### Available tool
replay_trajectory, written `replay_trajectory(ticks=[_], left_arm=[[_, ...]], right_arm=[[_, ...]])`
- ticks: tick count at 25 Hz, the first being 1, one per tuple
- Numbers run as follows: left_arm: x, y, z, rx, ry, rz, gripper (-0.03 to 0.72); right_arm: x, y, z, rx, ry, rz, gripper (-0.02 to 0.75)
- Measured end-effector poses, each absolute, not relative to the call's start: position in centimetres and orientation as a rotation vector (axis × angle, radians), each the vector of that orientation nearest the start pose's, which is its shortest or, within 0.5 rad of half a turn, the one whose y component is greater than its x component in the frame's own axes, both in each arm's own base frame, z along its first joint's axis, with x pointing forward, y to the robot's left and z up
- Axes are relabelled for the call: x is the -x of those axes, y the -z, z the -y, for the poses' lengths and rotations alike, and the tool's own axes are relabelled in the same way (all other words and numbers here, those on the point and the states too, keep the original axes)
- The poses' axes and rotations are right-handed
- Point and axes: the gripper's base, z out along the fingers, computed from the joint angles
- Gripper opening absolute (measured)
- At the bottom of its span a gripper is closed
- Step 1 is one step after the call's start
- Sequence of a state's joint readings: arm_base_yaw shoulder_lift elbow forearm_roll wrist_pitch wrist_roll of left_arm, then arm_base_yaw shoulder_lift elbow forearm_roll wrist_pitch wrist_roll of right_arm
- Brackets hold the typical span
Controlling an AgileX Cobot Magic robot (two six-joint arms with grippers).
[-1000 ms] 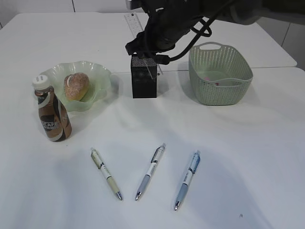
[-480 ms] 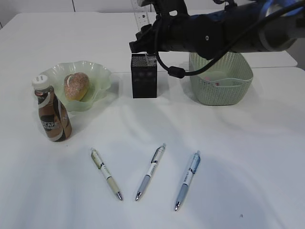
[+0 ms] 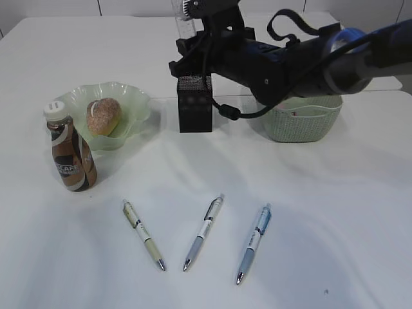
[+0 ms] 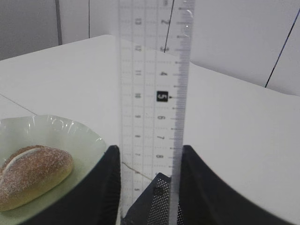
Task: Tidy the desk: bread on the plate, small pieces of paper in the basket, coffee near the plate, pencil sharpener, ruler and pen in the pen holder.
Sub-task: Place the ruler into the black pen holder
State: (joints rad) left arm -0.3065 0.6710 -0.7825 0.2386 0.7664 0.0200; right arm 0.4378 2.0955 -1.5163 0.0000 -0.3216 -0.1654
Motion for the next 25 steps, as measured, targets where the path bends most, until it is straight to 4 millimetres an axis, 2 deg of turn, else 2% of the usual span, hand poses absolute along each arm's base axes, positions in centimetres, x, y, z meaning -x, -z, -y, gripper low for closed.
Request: replay_trajectory(ticks=[1,4,6,7,11,14,16,19,25], left_arm=[[-12.0,-35.2,2.2,-0.429,-0.106,-2.075,0.347],[-12.1,-35.2,2.3,-0.430,-0.104,-2.081,0.347],[-12.2,-35.1,2.3,-0.431,-0.101,-2.087,0.347],[-12.3,-35.0,2.4,-0.430,-0.094,-2.094,0.348],[-12.6,-34.9,2.6,-0.430,-0.083,-2.107,0.347],[-12.7,-34.8,2.6,-0.430,-0.078,-2.106,0.347],[-12.7,-34.9,2.7,-0.429,-0.076,-2.095,0.347],[-12.8,-35.0,2.7,-0.428,-0.074,-2.085,0.347],[-12.8,-35.0,2.7,-0.427,-0.070,-2.082,0.347]], right_arm=[[-45.2,-22.3,-21.0,0.519,-0.195,-1.669,0.290],[-45.5,-22.1,-20.6,0.498,-0.193,-1.666,0.290],[-45.5,-22.1,-20.6,0.498,-0.193,-1.666,0.290],[-46.2,-22.6,-19.3,0.428,-0.188,-1.634,0.290],[-46.7,-22.9,-19.1,0.407,-0.187,-1.624,0.290],[-47.6,-22.8,-19.4,0.398,-0.189,-1.614,0.290],[-47.8,-22.4,-19.4,0.404,-0.188,-1.634,0.290],[-49.0,-21.5,-19.9,0.406,-0.190,-1.648,0.290],[-49.4,-21.0,-20.1,0.406,-0.191,-1.653,0.290]])
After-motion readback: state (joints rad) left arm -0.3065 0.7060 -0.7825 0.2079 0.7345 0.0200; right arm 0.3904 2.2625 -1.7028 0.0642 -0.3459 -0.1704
